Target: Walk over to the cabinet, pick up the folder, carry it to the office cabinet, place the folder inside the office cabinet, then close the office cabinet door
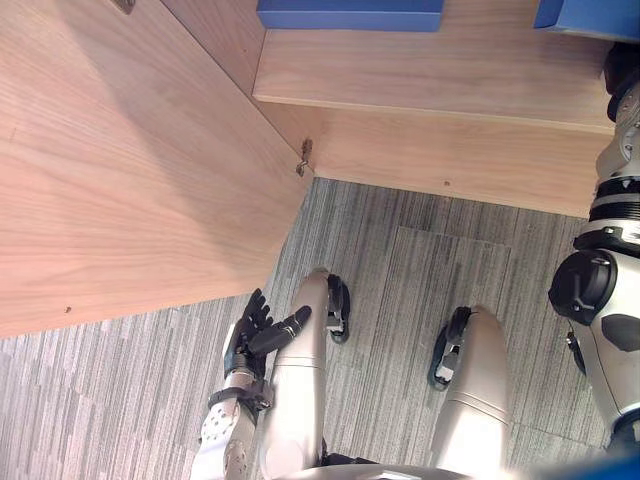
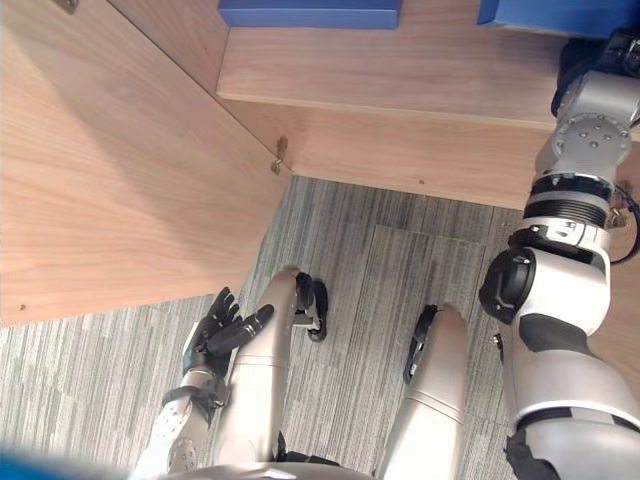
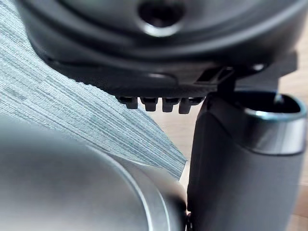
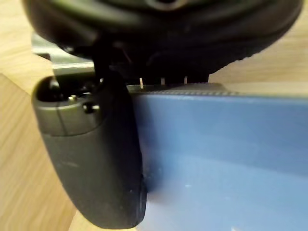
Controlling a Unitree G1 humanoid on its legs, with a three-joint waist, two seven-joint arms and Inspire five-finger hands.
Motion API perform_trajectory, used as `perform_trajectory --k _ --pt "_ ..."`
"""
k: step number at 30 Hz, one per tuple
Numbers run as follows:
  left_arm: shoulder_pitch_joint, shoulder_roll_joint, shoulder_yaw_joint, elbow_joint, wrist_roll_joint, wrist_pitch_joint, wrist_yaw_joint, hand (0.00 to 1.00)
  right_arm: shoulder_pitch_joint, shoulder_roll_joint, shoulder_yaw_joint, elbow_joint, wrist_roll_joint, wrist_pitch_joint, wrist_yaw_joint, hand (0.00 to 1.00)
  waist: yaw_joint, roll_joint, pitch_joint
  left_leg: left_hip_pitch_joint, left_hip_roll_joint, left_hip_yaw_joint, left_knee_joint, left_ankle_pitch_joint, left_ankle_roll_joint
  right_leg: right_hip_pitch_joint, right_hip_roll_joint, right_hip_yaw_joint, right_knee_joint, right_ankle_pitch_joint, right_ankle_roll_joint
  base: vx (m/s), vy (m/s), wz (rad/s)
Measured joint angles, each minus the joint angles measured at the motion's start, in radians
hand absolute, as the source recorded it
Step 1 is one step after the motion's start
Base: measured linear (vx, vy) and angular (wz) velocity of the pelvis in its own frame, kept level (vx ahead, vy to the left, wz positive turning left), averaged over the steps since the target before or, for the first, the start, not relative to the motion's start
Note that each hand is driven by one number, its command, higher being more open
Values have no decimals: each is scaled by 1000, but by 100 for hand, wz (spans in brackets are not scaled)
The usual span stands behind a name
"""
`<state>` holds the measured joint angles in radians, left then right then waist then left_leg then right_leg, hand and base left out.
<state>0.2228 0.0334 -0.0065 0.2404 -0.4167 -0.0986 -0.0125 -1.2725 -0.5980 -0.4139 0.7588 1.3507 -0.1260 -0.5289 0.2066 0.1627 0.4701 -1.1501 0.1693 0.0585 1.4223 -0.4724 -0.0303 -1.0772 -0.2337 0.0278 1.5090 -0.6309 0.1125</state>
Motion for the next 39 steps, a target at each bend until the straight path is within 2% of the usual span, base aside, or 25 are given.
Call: perform_trajectory --k 5,12,17,21,23,24,27,28,32,36,39 --pt "3 0 -6 -3 -12 0 16 100 -4 -8 12 3 -140 53 -3 100 -7 0 0 -1 5 0 2 0 0 -2 4 0 0 0 0 -2 -5 -1" --pt "3 -13 8 12 -11 3 39 100 -6 -3 86 30 -234 118 16 100 -22 -1 1 27 14 1 -4 -1 -3 24 14 0 -13 2 3 -10 -11 -3" --pt "1 -30 35 46 -11 3 39 100 -7 2 150 98 -274 174 89 100 -44 -2 0 67 19 8 -26 -3 -5 57 20 0 -36 7 4 -4 -22 -4" --pt "-10 -31 55 77 -10 3 25 100 -7 -8 212 152 -427 235 170 100 -57 -5 -1 92 20 10 -42 -2 -6 81 22 -2 -51 9 5 0 0 0" --pt "-10 -31 67 85 -8 3 20 100 -6 -18 252 180 -478 258 206 100 -62 -14 -6 98 21 12 -51 -1 -8 86 22 -3 -59 11 5 4 -12 -2" --pt "-11 -30 81 95 -5 3 5 100 -2 -30 284 204 -565 288 258 100 -65 -23 -11 104 22 13 -56 0 -10 91 23 -4 -65 13 4 0 0 0" --pt "-11 -27 96 110 -1 4 -20 100 12 -57 347 218 -699 321 371 100 -68 -29 -14 121 23 12 -62 0 -10 109 23 -8 -72 13 4 0 0 0" --pt "-11 -23 104 118 7 7 -38 100 20 -74 382 217 -793 333 454 100 -67 -34 -17 128 22 12 -68 2 -12 116 23 -10 -77 14 4 0 0 0" --pt "-13 -8 140 125 66 13 -82 100 44 -85 409 217 -922 333 607 100 -67 -58 -32 137 22 13 -82 4 -16 123 23 -13 -90 14 3 0 0 0" --pt "-34 -4 147 159 78 15 -94 100 77 -94 437 217 -984 306 660 100 -64 -58 -33 170 21 19 -98 4 -16 153 21 -13 -105 14 3 8 -6 0" --pt "-45 -4 151 180 93 24 -105 100 98 -105 437 216 -1113 291 721 100 -53 -59 -47 176 20 23 -106 4 -16 155 20 -12 -109 14 3 0 0 0"
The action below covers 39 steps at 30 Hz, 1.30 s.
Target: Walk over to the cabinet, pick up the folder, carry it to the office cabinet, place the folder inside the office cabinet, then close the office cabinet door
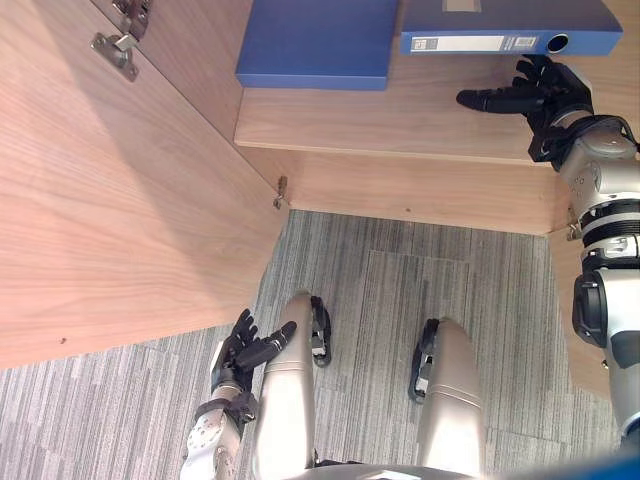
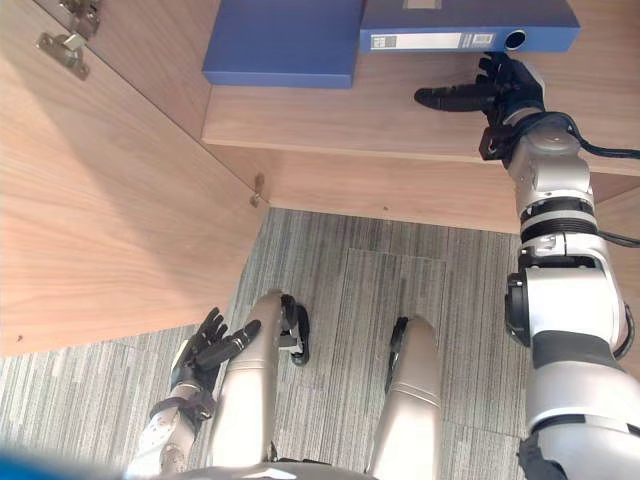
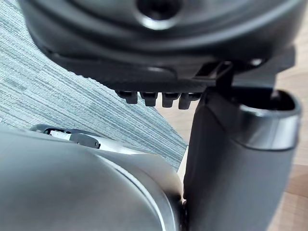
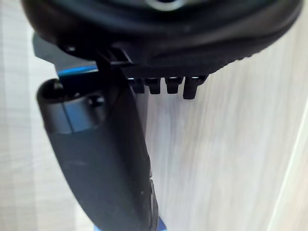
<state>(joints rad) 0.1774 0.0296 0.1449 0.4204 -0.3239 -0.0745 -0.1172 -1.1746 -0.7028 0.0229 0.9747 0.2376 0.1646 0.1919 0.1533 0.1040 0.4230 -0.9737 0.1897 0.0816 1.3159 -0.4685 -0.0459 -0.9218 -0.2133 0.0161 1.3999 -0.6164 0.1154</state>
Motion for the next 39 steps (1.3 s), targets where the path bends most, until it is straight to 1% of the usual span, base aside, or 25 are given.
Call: perform_trajectory --k 2,3,5,7,8,10,13,15,18,22,25,27,30,31,32,33,34,35,36,37,38,39 --pt "-6 0 1 6 5 9 -3 100 23 -1 2 -8 -135 -30 39 100 4 1 -2 14 -1 3 -8 0 0 12 -1 1 -7 0 0 0 0 0" --pt "-7 0 1 9 5 12 -3 100 33 -1 4 -15 -163 -34 47 100 4 1 -2 19 -1 4 -11 0 0 18 -1 0 -10 0 0 0 0 0" --pt "-7 0 1 19 11 24 -9 100 79 6 21 -47 -277 -59 70 100 5 0 -16 32 -2 7 -26 0 0 31 -2 -2 -29 2 0 0 0 0" --pt "-7 0 6 21 16 32 -12 100 112 30 39 -74 -365 -75 73 100 5 -7 -23 44 -4 15 -37 0 0 37 -5 3 -37 2 2 37 7 -4" --pt "-7 1 7 27 20 33 -11 100 141 54 41 -98 -439 -87 59 100 4 -11 -28 50 -4 20 -42 0 0 39 -5 6 -43 4 2 40 7 -5" --pt "-7 1 7 36 20 34 -11 100 188 82 49 -130 -521 -104 20 100 2 -12 -31 64 -4 21 -48 0 0 53 -5 4 -52 4 3 15 3 -1" --pt "-7 1 8 41 29 44 4 100 254 123 78 -170 -642 -113 -34 100 -1 -19 -36 91 -1 33 -64 0 0 71 -1 11 -67 8 7 17 11 -8" --pt "-7 1 11 42 49 44 10 100 280 143 80 -180 -711 -123 -46 100 -1 -28 -41 105 1 47 -73 -1 -1 72 1 23 -70 11 10 7 10 -13" --pt "-9 1 16 45 62 44 22 100 313 159 94 -185 -821 -141 -52 100 -3 -28 -41 124 10 49 -74 -3 -3 89 8 23 -78 14 11 -1 14 -10" --pt "-12 1 18 47 62 49 29 100 334 166 118 -189 -909 -144 -62 100 -4 -28 -41 139 19 50 -74 -7 -3 104 15 22 -85 17 12 2 18 -6" --pt "-17 -1 20 51 63 59 41 100 345 177 129 -195 -945 -140 -72 100 -5 -29 -41 158 21 55 -83 -8 -2 120 16 23 -97 20 15 14 30 -6" --pt "-20 -2 20 64 76 63 47 100 353 196 178 -196 -954 -115 -74 100 -5 -29 -41 199 33 67 -114 -7 -3 153 28 22 -135 37 19 33 36 -22" --pt "-18 -3 21 78 102 65 51 100 382 226 275 -208 -1031 -94 -74 100 -9 -36 -41 285 61 105 -208 14 -4 222 53 20 -246 93 7 68 63 -45" --pt "-17 -3 21 86 111 67 54 100 415 238 326 -245 -1072 -84 -64 100 -13 -42 -41 338 73 129 -272 34 -4 265 67 18 -318 131 1 84 56 -58" --pt "-11 -3 21 87 129 69 60 100 468 245 382 -303 -1108 -79 -48 100 -18 -51 -41 401 87 156 -344 58 -6 318 80 12 -404 171 -4 96 59 -57" --pt "-8 -3 21 88 137 70 63 100 499 247 412 -340 -1118 -78 -38 100 -22 -57 -42 434 90 168 -385 71 -9 346 82 2 -448 193 -8 115 54 -53" --pt "-5 -4 23 105 142 70 69 100 568 250 462 -435 -1142 -79 -20 100 -34 -66 -47 497 100 187 -463 97 -14 407 93 -26 -545 237 -19 133 45 -45" --pt "-6 -5 38 134 145 71 72 100 635 264 500 -514 -1142 -94 0 100 -53 -78 -56 561 113 200 -537 122 -23 477 114 -43 -646 281 -27 138 35 -44" --pt "-7 -5 47 150 148 71 74 100 667 275 513 -543 -1141 -103 4 100 -57 -87 -65 587 117 208 -571 134 -25 502 127 -43 -693 303 -31 154 25 -50" --pt "-10 -1 74 192 166 69 75 100 738 296 532 -588 -1138 -125 6 100 -61 -113 -100 630 104 196 -637 156 -23 548 151 -34 -784 344 -39 166 16 -57" --pt "-15 9 80 239 180 59 80 100 778 315 556 -587 -1132 -151 13 100 -71 -137 -138 659 67 110 -703 176 -11 584 170 -17 -863 381 -46 163 8 -58" --pt "-25 15 80 268 184 53 84 100 797 322 557 -582 -1114 -161 21 100 -74 -142 -153 675 48 54 -735 183 -9 605 177 -10 -903 401 -49 138 11 -56"
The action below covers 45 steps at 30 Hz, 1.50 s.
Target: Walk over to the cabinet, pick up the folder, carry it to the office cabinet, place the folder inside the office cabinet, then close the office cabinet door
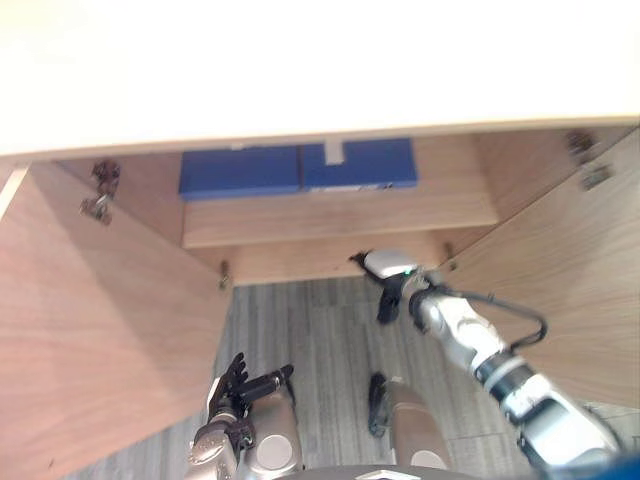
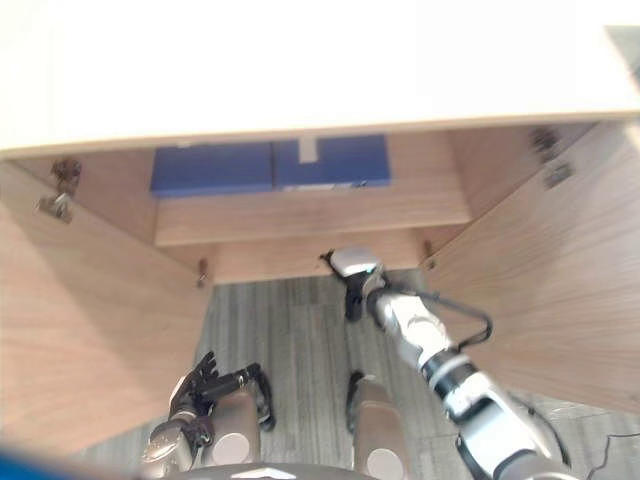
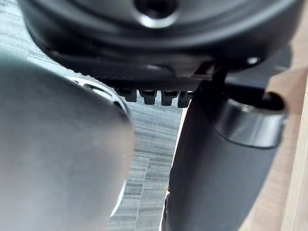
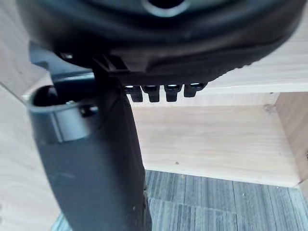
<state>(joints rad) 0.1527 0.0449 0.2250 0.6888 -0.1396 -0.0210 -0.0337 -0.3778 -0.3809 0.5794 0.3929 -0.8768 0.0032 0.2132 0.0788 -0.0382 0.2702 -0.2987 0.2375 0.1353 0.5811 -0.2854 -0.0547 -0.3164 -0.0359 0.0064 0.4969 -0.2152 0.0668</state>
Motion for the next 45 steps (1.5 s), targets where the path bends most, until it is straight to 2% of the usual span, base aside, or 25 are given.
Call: perform_trajectory --k 1,2,3,5,6,9,10,12,14,15,16,17,18,19,21,23,24,26,30,36,42,45 --pt "-30 8 -2 62 23 0 3 100 27 6 -1 29 46 -15 6 100 -3 0 -25 37 -26 -87 -60 9 -8 44 13 17 -82 41 4 89 28 -45" --pt "-44 9 -2 95 31 0 4 100 41 16 -16 56 76 -21 7 100 -6 -2 -39 55 -33 -106 -92 15 -18 59 19 28 -118 61 7 95 76 -54" --pt "-75 12 -4 166 43 -1 8 100 63 66 -88 149 152 -22 5 100 -17 -3 -62 91 -41 -105 -154 30 -41 87 19 48 -187 96 15 92 166 -51" --pt "-109 22 -4 242 67 1 14 100 77 176 -259 319 280 7 -4 100 -36 -9 -77 147 -54 -65 -218 45 -48 121 11 90 -265 142 30 55 200 -78" --pt "-126 25 3 277 73 2 36 100 114 255 -423 427 462 44 -47 100 -47 -15 -98 187 -62 5 -256 51 -42 130 7 155 -319 186 37 -2 148 -106" --pt "-140 30 36 322 86 8 56 100 198 289 -480 457 650 52 -102 100 -70 -19 -104 258 -68 101 -282 51 -42 132 14 223 -333 220 43 -17 84 -120" --pt "-140 40 39 343 105 8 65 100 240 296 -479 466 691 52 -115 100 -83 -16 -106 305 -61 150 -294 51 -41 132 29 207 -315 239 30 -30 12 -129" --pt "-140 47 53 368 129 9 72 100 303 299 -480 479 718 56 -126 100 -91 -13 -108 362 -54 208 -304 51 -41 132 44 135 -288 261 5 -63 -35 -123" --pt "-155 49 79 374 151 8 78 100 394 294 -497 495 737 60 -143 100 -112 -15 -124 412 -52 272 -329 57 -29 129 43 20 -308 310 -39 -122 -46 -119" --pt "-159 45 79 374 151 7 78 100 412 293 -518 500 750 61 -145 100 -117 -11 -131 415 -49 292 -343 62 -22 129 42 12 -331 315 -47 -109 -71 -94" --pt "-164 47 80 372 151 2 78 100 420 306 -580 500 795 66 -151 100 -132 -13 -134 426 -52 324 -366 62 -23 105 18 -69 -275 254 -101 -90 -69 -73" --pt "-169 47 77 374 151 1 79 100 423 312 -613 499 802 66 -161 100 -139 -15 -135 436 -51 348 -366 67 -32 82 -29 -155 -156 175 -111 -70 -62 -65" --pt "-164 44 77 374 151 1 80 100 430 312 -628 496 802 66 -163 100 -140 -14 -137 446 -49 355 -364 68 -37 87 -54 -180 -125 157 -107 -54 -26 -63" --pt "-150 46 79 374 152 1 80 100 447 312 -647 493 802 62 -173 100 -136 -22 -151 469 -54 374 -367 66 -60 112 -57 -184 -153 156 -56 -70 -54 -64" --pt "-117 22 78 379 153 2 81 100 463 307 -682 478 802 61 -192 100 -134 3 -167 468 -54 343 -411 69 -63 129 -2 -151 -238 202 -67 -85 -66 -76" --pt "-88 7 78 381 154 6 81 100 466 310 -716 454 805 62 -215 100 -128 14 -178 458 -60 332 -461 76 -56 130 45 -134 -345 238 -60 -93 -57 -89" --pt "-85 7 78 384 154 7 82 100 470 311 -719 444 807 62 -222 100 -126 12 -182 455 -60 333 -470 79 -51 130 53 -133 -369 253 -63 -116 -100 -73" --pt "-85 12 87 397 171 9 85 100 495 320 -766 400 812 64 -246 100 -127 -8 -187 454 -49 336 -476 83 -57 162 80 -132 -463 323 -73 -80 -96 -44" --pt "-84 5 88 395 193 8 85 100 524 318 -901 289 840 64 -313 100 -133 1 -211 452 -39 319 -486 92 -74 198 104 -133 -559 372 -79 -9 -82 -10" --pt "-76 6 72 394 193 8 89 100 491 282 -1039 163 841 62 -391 100 -133 35 -238 454 -40 261 -511 110 -81 216 112 -155 -581 388 -83 36 -18 12" --pt "-60 23 33 372 191 7 90 100 328 172 -1110 160 886 60 -447 100 -125 50 -242 448 -63 235 -518 120 -83 218 86 -168 -581 397 -93 19 58 12" --pt "-61 40 5 372 188 7 91 100 226 93 -1108 188 936 40 -460 100 -116 60 -229 443 -80 226 -520 121 -75 216 67 -170 -581 405 -96 -20 84 9"
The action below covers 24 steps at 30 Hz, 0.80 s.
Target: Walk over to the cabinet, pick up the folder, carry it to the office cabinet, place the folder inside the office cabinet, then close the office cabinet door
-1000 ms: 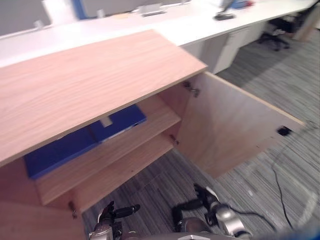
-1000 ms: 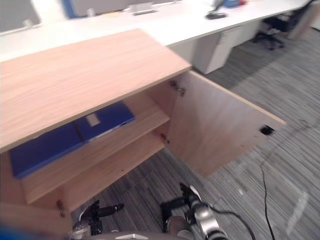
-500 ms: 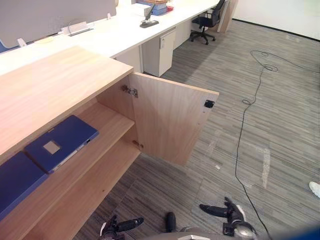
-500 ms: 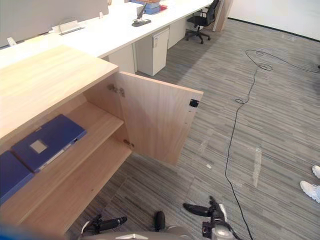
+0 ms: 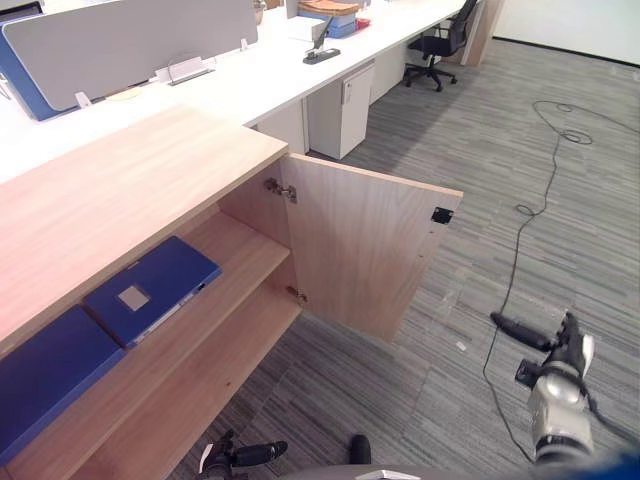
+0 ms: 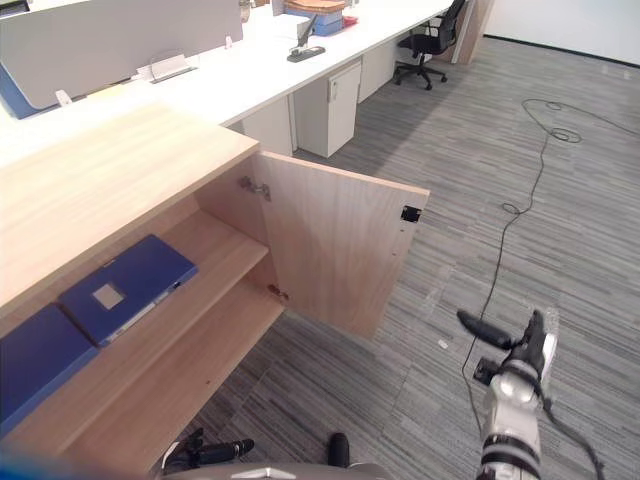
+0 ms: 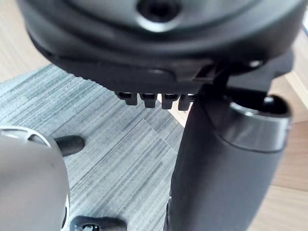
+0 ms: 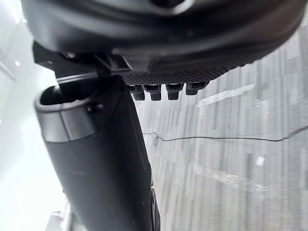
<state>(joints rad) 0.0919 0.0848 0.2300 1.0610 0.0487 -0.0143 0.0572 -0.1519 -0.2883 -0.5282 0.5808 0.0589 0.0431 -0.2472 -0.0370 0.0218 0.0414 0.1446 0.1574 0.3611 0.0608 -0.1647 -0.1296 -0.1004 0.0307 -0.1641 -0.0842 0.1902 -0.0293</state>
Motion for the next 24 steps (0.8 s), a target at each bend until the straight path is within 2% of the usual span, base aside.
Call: perform_trajectory --k 4,13,20,24 --pt "1 15 -19 0 -12 0 0 100 -124 -78 54 87 65 -19 7 100 15 10 10 -5 -14 -23 -5 1 6 2 -18 -17 0 1 1 -24 54 15" --pt "3 14 -72 -12 -78 -7 -1 100 -395 -146 202 309 145 -22 58 100 40 26 54 -11 -25 -75 -4 10 18 20 -39 -60 0 1 1 -58 15 17" --pt "1 1 -109 -18 -107 -20 -4 100 -655 -259 227 511 195 -22 91 100 43 52 104 -35 -35 -109 -5 20 29 11 -56 -90 0 2 3 -58 17 13" --pt "1 -4 -128 -45 -118 -22 -9 100 -724 -303 236 586 219 -20 105 100 42 57 117 -46 -38 -127 -5 24 31 10 -62 -107 0 3 3 -10 32 14"
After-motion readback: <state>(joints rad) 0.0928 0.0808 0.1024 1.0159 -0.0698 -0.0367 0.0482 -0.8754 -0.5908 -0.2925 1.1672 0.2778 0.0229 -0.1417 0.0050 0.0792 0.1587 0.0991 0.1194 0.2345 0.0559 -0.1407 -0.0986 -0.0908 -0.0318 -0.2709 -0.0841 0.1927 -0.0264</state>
